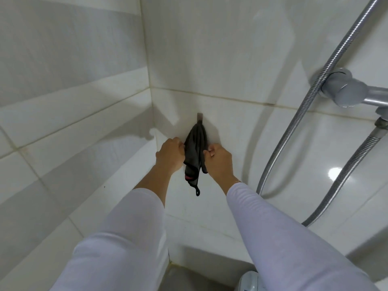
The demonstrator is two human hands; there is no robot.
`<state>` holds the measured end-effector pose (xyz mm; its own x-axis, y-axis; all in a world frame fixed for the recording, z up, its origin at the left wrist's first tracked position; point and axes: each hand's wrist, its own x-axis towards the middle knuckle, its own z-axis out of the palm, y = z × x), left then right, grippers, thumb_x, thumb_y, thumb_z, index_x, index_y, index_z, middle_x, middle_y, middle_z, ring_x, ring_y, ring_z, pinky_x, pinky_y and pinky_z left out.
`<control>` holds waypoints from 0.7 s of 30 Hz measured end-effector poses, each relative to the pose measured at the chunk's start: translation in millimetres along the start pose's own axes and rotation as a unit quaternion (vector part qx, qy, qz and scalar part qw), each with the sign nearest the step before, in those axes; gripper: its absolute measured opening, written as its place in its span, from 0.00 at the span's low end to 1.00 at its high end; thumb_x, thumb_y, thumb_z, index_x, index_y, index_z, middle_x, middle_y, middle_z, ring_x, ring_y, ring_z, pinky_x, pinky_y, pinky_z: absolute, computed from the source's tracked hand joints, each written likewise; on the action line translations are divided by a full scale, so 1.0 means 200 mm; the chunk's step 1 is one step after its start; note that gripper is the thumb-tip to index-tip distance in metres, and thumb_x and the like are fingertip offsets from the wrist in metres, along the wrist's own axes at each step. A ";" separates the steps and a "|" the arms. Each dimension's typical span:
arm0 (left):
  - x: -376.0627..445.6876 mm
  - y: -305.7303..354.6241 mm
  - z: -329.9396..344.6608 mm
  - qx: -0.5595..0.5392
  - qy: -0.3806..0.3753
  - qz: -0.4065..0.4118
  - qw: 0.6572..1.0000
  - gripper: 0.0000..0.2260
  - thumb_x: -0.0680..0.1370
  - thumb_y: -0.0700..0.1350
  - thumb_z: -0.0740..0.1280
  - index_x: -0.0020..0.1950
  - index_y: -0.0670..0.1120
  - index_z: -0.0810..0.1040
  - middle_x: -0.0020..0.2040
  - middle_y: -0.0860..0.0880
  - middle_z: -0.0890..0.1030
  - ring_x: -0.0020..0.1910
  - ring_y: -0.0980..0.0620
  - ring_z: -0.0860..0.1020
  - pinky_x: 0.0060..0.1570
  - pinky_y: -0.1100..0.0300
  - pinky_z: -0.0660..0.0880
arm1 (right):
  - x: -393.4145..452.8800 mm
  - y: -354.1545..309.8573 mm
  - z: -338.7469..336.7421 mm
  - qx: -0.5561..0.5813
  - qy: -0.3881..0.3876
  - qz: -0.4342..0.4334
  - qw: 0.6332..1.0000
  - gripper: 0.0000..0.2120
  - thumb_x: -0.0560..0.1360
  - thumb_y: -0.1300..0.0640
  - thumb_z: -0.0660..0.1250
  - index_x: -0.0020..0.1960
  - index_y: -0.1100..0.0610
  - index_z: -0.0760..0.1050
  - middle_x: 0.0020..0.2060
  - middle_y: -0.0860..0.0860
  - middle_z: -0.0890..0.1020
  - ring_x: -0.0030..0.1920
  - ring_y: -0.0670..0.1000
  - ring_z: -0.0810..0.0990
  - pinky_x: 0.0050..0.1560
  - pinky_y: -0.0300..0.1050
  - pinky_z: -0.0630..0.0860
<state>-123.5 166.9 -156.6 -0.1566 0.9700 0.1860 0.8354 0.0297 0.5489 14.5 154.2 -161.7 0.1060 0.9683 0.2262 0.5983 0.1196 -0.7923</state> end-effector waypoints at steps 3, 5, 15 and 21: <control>-0.04 -0.01 -0.04 -0.063 0.007 -0.020 0.998 0.13 0.83 0.46 0.51 0.59 0.38 0.68 0.45 0.41 0.76 0.42 0.44 0.74 0.41 0.53 0.69 | -0.02 0.01 -0.04 0.012 0.001 0.017 1.000 0.09 0.77 0.60 0.60 0.51 0.66 0.74 0.38 0.54 0.76 0.41 0.54 0.73 0.43 0.42 0.70; -0.06 -0.01 -0.07 -0.081 0.030 -0.022 0.996 0.13 0.83 0.45 0.50 0.58 0.38 0.68 0.42 0.42 0.75 0.40 0.44 0.73 0.38 0.54 0.68 | -0.03 0.00 -0.06 0.025 0.000 0.025 0.999 0.10 0.78 0.60 0.57 0.52 0.64 0.72 0.37 0.53 0.75 0.40 0.54 0.73 0.42 0.43 0.69; -0.16 0.11 -0.23 -0.204 0.032 0.014 0.978 0.10 0.81 0.45 0.57 0.55 0.42 0.75 0.40 0.51 0.75 0.35 0.58 0.71 0.32 0.68 0.65 | -0.06 -0.14 -0.18 0.113 -0.029 0.037 0.993 0.07 0.78 0.56 0.60 0.43 0.56 0.72 0.35 0.48 0.74 0.42 0.51 0.75 0.47 0.48 0.77; -0.22 0.26 -0.26 -0.217 0.010 0.042 0.975 0.12 0.81 0.46 0.58 0.55 0.41 0.77 0.44 0.49 0.77 0.42 0.52 0.73 0.34 0.68 0.66 | -0.10 -0.24 -0.24 0.256 -0.054 0.076 0.962 0.06 0.76 0.57 0.63 0.44 0.58 0.77 0.35 0.52 0.78 0.37 0.50 0.76 0.38 0.41 0.76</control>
<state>-100.5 112.6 -93.1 -0.1111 0.9593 0.2595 0.5456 -0.1593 0.8227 22.0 118.9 -101.2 0.0612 0.9970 0.0480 0.1093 0.0411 -0.9932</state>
